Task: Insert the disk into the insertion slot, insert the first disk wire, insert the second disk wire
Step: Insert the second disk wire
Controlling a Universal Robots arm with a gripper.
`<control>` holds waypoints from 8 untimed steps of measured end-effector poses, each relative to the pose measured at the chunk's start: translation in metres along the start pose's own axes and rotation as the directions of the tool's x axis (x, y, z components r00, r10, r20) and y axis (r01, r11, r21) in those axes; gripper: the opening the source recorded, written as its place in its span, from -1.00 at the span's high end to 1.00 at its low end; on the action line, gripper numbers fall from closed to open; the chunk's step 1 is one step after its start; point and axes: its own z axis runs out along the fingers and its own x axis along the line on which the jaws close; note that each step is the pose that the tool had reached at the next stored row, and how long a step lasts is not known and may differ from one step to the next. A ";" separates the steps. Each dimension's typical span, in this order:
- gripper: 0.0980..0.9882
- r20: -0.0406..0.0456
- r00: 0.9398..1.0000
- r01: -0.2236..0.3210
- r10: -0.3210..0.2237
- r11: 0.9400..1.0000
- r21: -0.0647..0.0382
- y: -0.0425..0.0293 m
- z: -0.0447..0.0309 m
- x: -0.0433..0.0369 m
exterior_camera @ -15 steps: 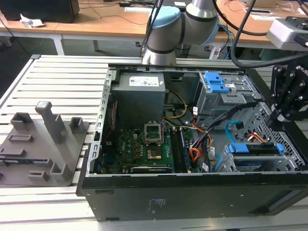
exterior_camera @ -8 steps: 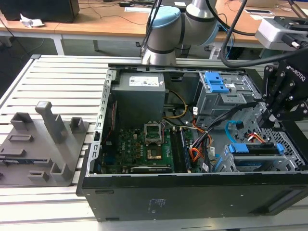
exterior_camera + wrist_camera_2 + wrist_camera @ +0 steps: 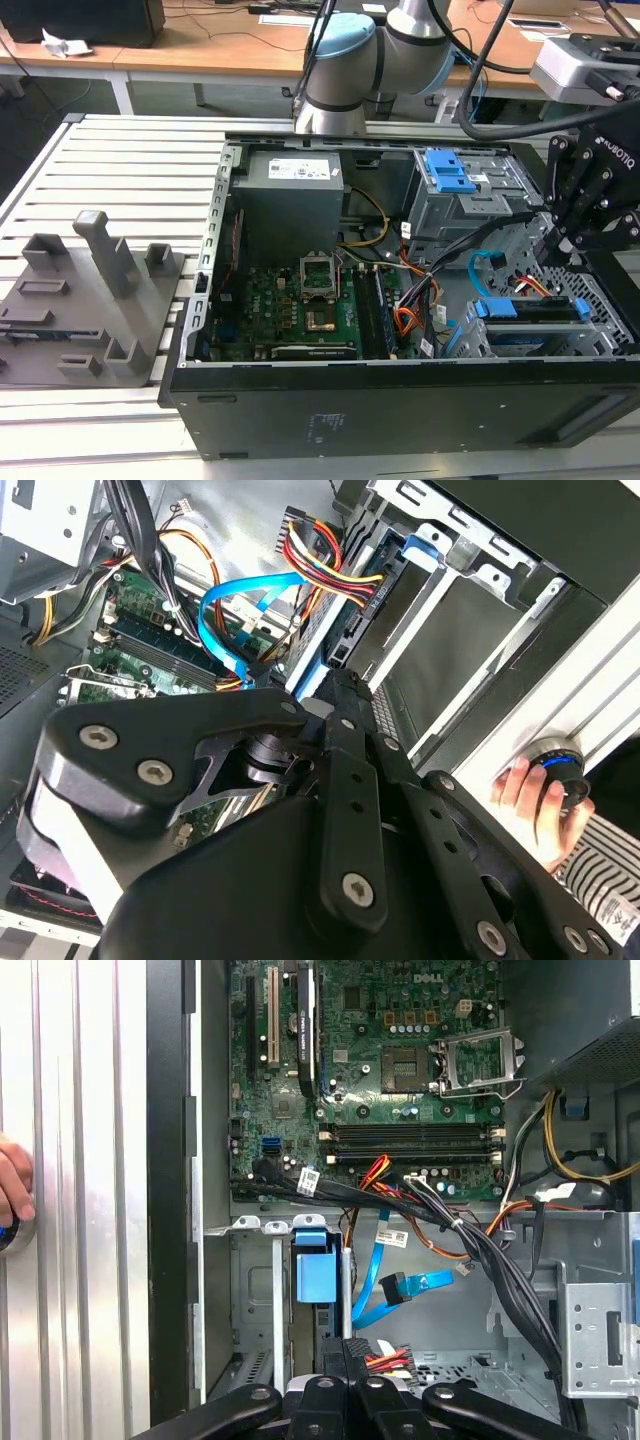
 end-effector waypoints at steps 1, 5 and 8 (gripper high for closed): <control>0.98 0.000 1.000 0.000 0.000 1.000 0.000 0.0000 0.0000 0.0000; 0.69 0.000 1.000 0.000 0.000 1.000 0.000 0.0000 0.0000 0.0000; 0.54 -0.003 0.997 0.080 -0.080 0.997 0.003 0.0000 0.0000 0.0000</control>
